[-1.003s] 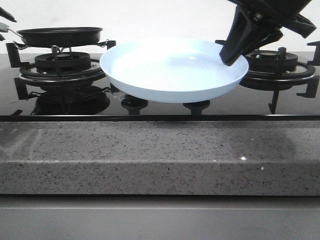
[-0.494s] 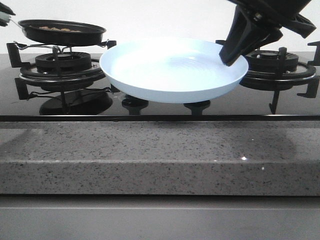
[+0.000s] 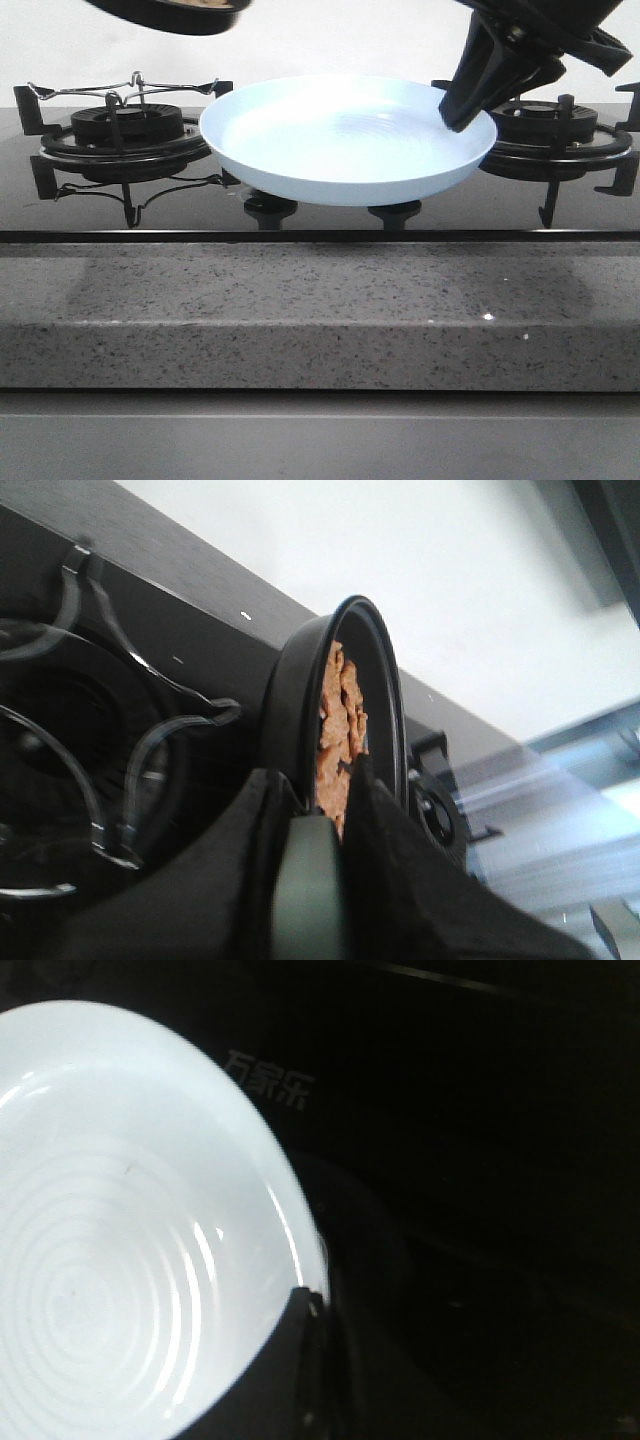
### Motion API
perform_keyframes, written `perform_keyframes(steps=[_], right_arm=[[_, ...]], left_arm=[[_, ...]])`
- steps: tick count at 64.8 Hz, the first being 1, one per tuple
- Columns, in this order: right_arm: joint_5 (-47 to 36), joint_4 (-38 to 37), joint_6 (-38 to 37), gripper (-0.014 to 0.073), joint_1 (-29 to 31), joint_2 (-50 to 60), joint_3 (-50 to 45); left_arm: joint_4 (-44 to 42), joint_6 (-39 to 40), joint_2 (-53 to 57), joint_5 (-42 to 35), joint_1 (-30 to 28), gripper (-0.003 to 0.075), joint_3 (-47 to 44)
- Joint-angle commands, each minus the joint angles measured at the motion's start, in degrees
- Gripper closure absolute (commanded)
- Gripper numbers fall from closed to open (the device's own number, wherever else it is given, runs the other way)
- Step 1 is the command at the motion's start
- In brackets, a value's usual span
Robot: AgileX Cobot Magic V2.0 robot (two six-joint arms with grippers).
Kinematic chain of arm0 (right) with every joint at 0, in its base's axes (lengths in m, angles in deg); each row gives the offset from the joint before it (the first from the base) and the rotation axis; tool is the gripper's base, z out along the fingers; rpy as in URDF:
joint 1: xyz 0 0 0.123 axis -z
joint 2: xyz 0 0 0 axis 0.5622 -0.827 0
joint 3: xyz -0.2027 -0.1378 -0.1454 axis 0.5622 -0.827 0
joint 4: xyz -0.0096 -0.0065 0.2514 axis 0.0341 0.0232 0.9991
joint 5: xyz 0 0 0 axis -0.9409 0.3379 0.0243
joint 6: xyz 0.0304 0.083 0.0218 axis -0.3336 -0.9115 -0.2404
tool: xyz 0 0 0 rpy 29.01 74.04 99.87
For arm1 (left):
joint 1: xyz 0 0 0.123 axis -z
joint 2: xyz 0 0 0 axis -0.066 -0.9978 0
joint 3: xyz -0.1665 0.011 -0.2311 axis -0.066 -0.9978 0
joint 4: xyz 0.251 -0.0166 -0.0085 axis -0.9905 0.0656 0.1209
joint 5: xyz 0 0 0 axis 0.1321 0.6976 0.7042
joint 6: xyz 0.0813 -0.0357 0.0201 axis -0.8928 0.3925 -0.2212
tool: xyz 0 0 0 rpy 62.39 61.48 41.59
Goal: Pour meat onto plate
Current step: 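Lift the black pan with the left gripper over the plate, then tilt the pan with the left gripper, tipping meat onto the plate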
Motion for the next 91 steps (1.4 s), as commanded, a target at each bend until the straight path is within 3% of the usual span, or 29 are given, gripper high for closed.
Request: perform_keyframes(steps=[1,12,34,48,66,81,91], right_arm=[[-1.66,2.12,0.57,0.0664,0.13,2.41,1.48],[-1.66,2.12,0.57,0.0664,0.13,2.41,1.48],[-1.66,2.12,0.57,0.0664,0.13,2.41,1.48],[-1.66,2.12,0.57,0.0664,0.13,2.41,1.48],[-1.66,2.12,0.57,0.0664,0.13,2.41,1.48],[-1.66,2.12,0.57,0.0664,0.13,2.41,1.48],[-1.66,2.12,0.57,0.0664,0.13,2.41,1.48]], left_arm=[[4.7,-2.58,5.1,-1.8,3.44,0.0741,-0.39],[3.12,-8.52,9.57,-5.33,9.33,0.0741,-2.89],[-10.88,-8.63,15.81,-15.86,21.96,0.0741,-2.93],[-21.52,-8.75,16.41,-22.74,31.14,0.0741,-2.93],[-42.52,-8.75,16.41,-31.78,43.56,0.0741,-2.93],[-57.13,-8.75,16.41,-36.06,48.57,0.0741,-2.93],[-61.24,-8.75,16.41,-36.28,48.9,0.0741,-2.93]])
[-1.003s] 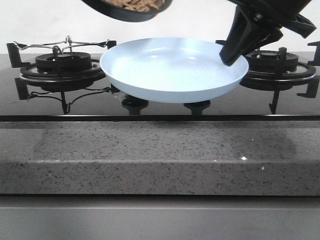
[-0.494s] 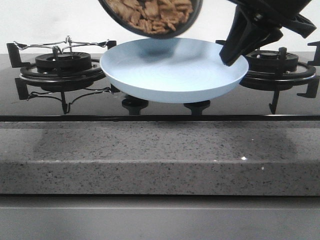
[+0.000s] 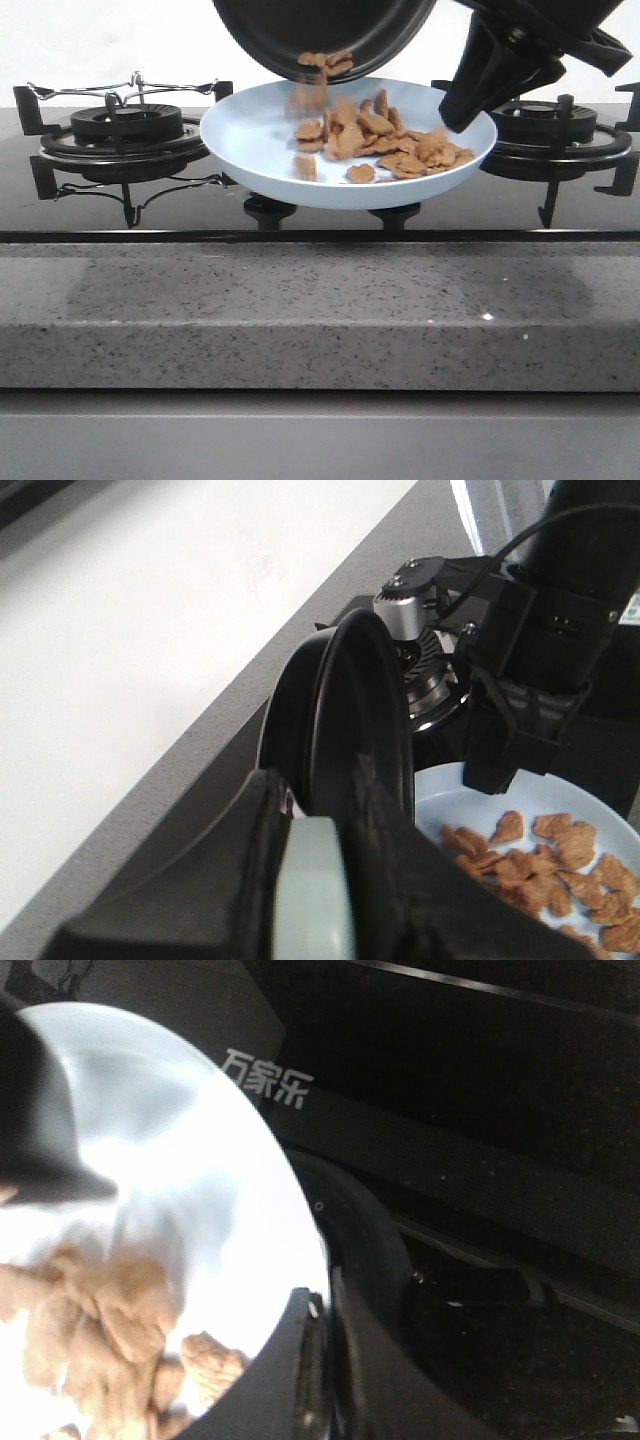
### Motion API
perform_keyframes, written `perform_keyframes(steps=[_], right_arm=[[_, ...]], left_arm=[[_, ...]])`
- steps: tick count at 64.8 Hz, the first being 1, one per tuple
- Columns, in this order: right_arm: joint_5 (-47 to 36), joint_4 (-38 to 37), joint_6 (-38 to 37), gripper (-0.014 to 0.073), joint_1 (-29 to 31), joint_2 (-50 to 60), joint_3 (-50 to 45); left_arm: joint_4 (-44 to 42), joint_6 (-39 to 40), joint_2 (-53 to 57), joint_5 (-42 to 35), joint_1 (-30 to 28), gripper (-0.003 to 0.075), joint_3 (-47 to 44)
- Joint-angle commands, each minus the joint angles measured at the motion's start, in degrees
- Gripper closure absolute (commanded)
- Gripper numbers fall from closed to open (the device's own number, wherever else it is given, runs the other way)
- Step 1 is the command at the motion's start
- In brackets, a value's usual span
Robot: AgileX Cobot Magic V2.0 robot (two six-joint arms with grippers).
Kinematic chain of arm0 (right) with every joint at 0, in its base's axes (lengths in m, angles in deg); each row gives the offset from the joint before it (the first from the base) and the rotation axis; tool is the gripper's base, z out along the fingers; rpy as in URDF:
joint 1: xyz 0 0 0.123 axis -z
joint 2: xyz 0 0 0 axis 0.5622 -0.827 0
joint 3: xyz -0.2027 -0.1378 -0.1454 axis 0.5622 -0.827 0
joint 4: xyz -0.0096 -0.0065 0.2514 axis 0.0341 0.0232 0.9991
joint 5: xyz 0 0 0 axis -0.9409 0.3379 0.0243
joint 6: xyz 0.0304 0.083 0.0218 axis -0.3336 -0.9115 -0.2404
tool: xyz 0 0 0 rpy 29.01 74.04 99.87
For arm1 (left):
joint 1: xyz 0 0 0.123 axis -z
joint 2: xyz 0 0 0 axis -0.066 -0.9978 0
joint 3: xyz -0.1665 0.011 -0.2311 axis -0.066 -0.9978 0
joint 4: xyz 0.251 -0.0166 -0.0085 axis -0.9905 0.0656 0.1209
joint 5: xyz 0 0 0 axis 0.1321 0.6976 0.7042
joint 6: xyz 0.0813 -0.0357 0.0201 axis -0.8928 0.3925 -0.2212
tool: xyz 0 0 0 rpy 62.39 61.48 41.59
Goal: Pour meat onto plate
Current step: 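Tilt the pan with the left gripper, tipping meat onto the plate, then return the pan with the left gripper onto its burner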
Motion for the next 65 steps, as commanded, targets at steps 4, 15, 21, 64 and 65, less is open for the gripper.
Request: perform_keyframes(steps=[4,15,21,64,65], right_arm=[[-1.75,2.12,0.57,0.0664,0.13,2.41,1.48],[-1.75,2.12,0.57,0.0664,0.13,2.41,1.48],[-1.75,2.12,0.57,0.0664,0.13,2.41,1.48],[-1.75,2.12,0.57,0.0664,0.13,2.41,1.48],[-1.75,2.12,0.57,0.0664,0.13,2.41,1.48]], left_arm=[[-1.83,0.08,1.82,-6.46,0.63,0.0741,1.93],[-1.83,0.08,1.82,-6.46,0.63,0.0741,1.93],[-1.83,0.6,1.82,-6.03,0.63,0.0741,1.93],[25.73,12.2,-2.91,8.83,-32.46,0.0741,9.72],[26.98,12.2,-3.16,9.21,-33.39,0.0741,9.83]])
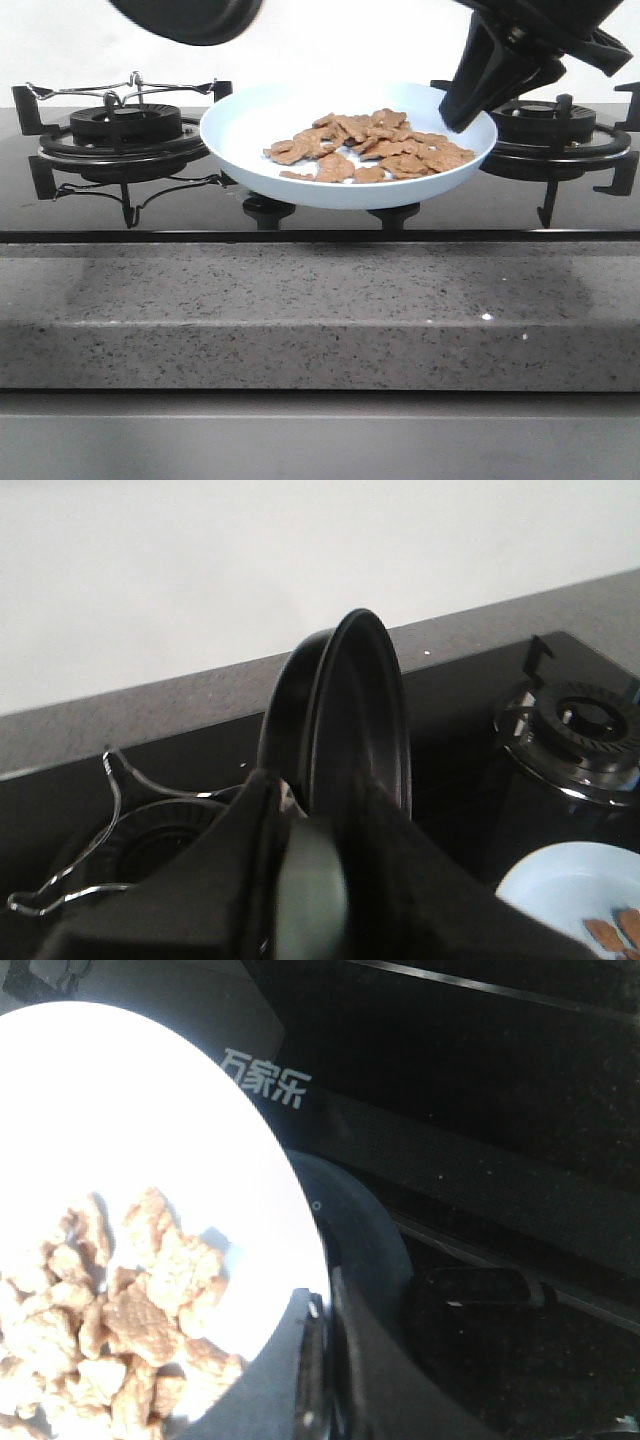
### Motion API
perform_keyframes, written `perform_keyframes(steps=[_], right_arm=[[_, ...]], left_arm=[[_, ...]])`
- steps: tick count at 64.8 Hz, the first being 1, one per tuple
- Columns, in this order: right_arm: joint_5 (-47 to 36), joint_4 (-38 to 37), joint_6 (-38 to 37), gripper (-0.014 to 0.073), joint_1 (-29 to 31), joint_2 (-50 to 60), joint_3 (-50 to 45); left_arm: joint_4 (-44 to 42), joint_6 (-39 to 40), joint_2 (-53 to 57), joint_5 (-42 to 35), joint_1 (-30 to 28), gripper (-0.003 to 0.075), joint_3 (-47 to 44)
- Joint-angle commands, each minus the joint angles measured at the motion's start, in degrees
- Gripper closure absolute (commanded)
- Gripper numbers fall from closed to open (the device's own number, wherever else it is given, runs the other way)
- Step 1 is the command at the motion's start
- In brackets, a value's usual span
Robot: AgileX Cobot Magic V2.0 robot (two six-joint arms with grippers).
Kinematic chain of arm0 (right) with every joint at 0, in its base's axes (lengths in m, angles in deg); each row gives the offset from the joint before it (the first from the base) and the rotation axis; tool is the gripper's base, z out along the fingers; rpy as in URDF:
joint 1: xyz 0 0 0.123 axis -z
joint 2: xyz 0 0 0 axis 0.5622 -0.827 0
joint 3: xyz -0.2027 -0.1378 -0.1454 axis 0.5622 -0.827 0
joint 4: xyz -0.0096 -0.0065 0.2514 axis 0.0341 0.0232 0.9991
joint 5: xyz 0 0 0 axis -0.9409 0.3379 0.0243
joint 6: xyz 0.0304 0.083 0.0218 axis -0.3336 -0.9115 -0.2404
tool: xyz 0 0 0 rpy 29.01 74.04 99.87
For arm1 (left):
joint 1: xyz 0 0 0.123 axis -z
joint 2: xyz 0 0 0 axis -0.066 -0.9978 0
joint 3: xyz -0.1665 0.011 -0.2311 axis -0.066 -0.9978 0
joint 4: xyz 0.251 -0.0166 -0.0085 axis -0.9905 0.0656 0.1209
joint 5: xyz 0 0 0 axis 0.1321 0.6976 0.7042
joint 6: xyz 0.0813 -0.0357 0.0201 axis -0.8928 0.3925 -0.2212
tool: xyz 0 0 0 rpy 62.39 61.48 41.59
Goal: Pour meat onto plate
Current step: 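Return the pan with the left gripper onto its burner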
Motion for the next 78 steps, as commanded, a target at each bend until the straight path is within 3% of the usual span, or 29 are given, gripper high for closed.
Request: perform_keyframes(steps=[1,19,36,47,66,72,78], right_arm=[[-1.75,2.12,0.57,0.0664,0.13,2.41,1.48],[-1.75,2.12,0.57,0.0664,0.13,2.41,1.48],[-1.75,2.12,0.57,0.0664,0.13,2.41,1.48],[-1.75,2.12,0.57,0.0664,0.13,2.41,1.48],[-1.75,2.12,0.57,0.0664,0.13,2.41,1.48],[-1.75,2.12,0.57,0.0664,0.13,2.41,1.48],[-1.75,2.12,0.57,0.0664,0.13,2.41,1.48]], left_arm=[[8.83,0.67,-0.17,-1.42,-5.09,0.0741,2.68],[30.52,0.56,-7.66,4.58,-19.2,0.0741,2.68],[47.25,0.56,-17.33,11.18,-24.69,0.0741,2.68],[52.54,0.56,-22.65,14.16,-25.1,0.0741,2.68],[53.9,0.68,-27.76,17.34,-25.1,0.0736,2.68],[53.69,0.68,-28.15,17.55,-25.1,0.0666,2.68],[52.66,0.68,-28.38,17.83,-25.1,0.0514,2.68]])
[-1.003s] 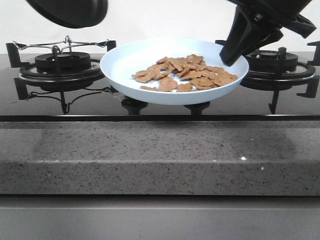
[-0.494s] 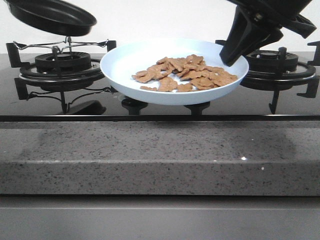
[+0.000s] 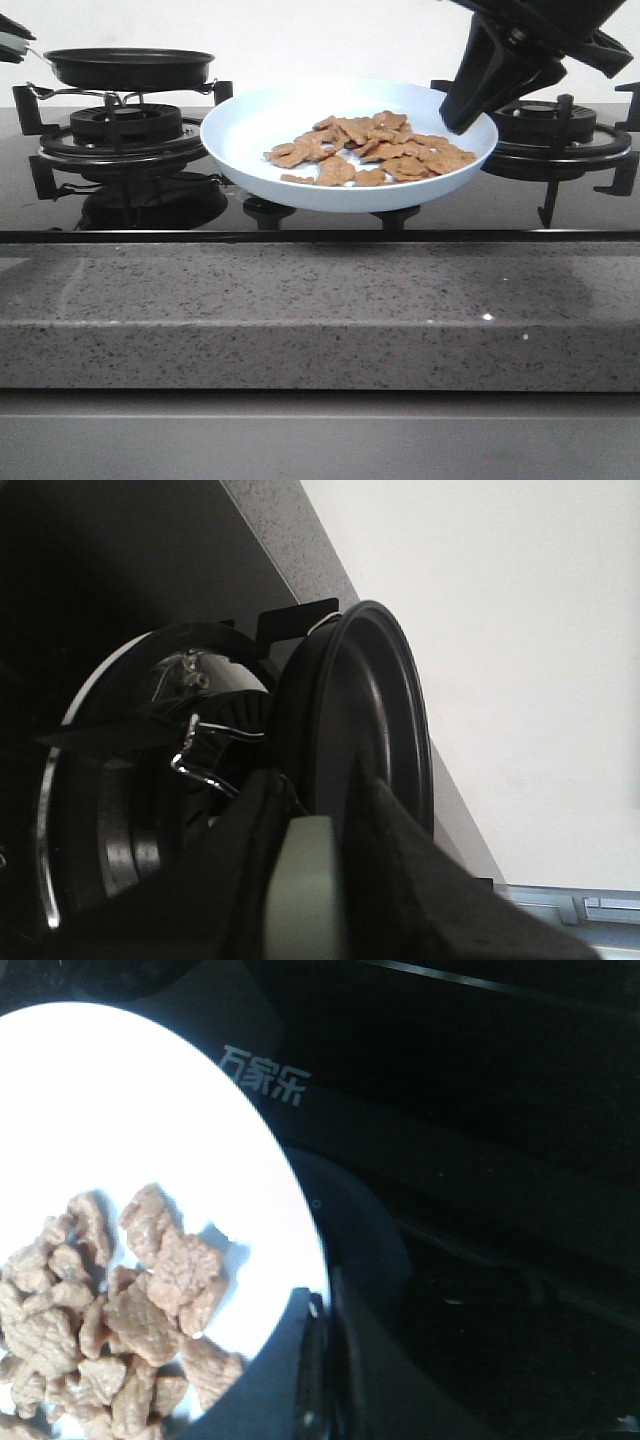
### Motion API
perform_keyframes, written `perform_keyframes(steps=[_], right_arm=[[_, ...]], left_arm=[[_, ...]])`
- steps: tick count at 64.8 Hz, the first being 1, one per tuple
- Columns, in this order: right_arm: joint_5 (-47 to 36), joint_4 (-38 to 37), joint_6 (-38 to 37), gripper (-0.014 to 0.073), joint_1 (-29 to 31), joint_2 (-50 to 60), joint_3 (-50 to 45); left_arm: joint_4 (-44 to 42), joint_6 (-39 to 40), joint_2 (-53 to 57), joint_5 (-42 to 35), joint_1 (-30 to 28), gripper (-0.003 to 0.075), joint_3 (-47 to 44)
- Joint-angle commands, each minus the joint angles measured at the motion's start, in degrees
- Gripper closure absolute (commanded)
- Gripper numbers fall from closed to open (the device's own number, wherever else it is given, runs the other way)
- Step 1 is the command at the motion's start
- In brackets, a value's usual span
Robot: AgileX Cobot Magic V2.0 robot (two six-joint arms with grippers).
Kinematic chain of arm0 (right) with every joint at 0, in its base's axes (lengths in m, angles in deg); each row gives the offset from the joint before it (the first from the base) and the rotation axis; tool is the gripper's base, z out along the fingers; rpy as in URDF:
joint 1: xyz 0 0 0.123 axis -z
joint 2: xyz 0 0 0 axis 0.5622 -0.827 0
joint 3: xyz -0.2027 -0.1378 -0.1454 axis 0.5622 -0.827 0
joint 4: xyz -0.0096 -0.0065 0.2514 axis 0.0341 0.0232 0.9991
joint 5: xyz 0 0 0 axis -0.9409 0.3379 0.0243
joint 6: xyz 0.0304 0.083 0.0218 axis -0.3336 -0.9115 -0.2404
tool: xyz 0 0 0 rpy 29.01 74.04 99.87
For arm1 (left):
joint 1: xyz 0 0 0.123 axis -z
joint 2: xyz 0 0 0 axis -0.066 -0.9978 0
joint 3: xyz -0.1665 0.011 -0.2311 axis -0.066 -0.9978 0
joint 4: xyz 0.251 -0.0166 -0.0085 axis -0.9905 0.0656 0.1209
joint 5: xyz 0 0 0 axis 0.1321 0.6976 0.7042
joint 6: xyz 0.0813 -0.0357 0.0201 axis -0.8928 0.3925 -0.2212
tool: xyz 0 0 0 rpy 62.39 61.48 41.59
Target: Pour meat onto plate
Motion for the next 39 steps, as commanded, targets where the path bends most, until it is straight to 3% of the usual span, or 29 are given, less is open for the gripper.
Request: perform_keyframes(steps=[1,8,14,26,39], right_arm=[[-1.75,2.12,0.57,0.0664,0.13,2.41,1.63],[-1.75,2.12,0.57,0.0664,0.13,2.41,1.63],[-1.75,2.12,0.57,0.0664,0.13,2.41,1.63],[-1.75,2.12,0.57,0.0664,0.13,2.41,1.63],[-1.75,2.12,0.57,0.0664,0.13,2.41,1.63]], left_arm=[[1.17,-0.04,2.27,1.83,-0.08,0.0486,1.92],[-0.79,-0.17,2.27,2.16,-0.18,0.03,1.92],[-2.57,-0.29,2.27,3.6,-0.71,0.0206,1.92],[-7.01,-0.45,4.4,8.56,-3.25,0.0195,2.31],[-18.78,0.42,12.62,8.71,-5.1,0.0195,2.52]])
